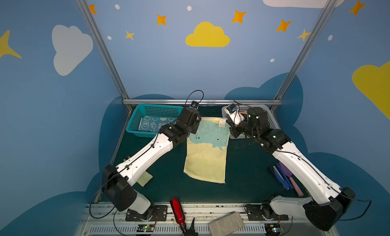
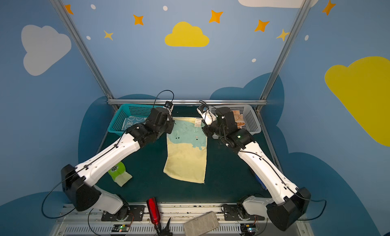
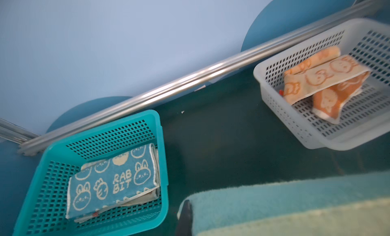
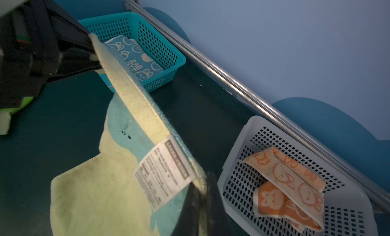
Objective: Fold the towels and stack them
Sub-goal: 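Lay the yellow towel flat on the table with both grippers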
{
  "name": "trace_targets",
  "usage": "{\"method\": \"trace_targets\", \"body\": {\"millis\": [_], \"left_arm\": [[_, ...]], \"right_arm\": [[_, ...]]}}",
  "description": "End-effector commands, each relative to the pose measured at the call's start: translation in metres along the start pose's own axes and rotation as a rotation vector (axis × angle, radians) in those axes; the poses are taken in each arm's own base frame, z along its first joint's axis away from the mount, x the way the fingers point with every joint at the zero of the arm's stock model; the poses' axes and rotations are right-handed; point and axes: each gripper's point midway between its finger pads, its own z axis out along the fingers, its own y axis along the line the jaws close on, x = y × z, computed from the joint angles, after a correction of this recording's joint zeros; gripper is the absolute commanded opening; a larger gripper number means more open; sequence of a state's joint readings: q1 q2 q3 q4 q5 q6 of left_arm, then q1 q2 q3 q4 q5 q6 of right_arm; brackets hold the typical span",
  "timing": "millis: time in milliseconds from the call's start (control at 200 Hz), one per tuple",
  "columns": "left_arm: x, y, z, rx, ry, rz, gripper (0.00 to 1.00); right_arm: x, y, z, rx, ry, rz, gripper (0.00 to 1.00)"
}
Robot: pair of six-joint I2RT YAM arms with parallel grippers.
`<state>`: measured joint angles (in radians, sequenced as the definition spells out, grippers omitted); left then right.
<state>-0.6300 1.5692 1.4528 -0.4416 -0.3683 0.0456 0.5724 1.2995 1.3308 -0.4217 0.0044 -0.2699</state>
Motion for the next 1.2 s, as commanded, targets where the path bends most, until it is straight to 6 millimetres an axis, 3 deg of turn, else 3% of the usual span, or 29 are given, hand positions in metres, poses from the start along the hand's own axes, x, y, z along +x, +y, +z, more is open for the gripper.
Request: {"method": "trace_targets", "body": {"millis": [0,185,320,461,756,1101,1197], "left_arm": [[-0.003,0.014,0.033,-0.046,0.009,-0.063,0.04],[0.019,0.017,0.089,-0.048,0.106,-0.102,0.04],[0.030,0.017,0.109,-0.065,0.164,-0.106,0.04],[0.038,0.012,0.119,-0.056,0.190,-0.107,0.04],[0.059,0.000,0.112,-0.019,0.267,-0.124,0.04],[0.097,-0.016,0.098,0.001,0.346,-0.104,0.04],[0.112,-0.020,0.095,0.001,0.380,-0.089,0.04]], "right_arm": [[-0.006,-0.026,0.015,0.092,-0.035,0.004,0.00],[0.032,-0.035,0.064,0.080,0.041,0.037,0.00],[0.054,-0.040,0.086,0.055,0.059,0.074,0.00],[0.066,-0.048,0.096,0.054,0.058,0.094,0.00],[0.093,-0.045,0.088,0.045,0.124,0.137,0.00],[0.165,-0.009,0.071,-0.079,0.394,0.241,0.00],[0.184,0.000,0.062,-0.088,0.524,0.345,0.00]]}}
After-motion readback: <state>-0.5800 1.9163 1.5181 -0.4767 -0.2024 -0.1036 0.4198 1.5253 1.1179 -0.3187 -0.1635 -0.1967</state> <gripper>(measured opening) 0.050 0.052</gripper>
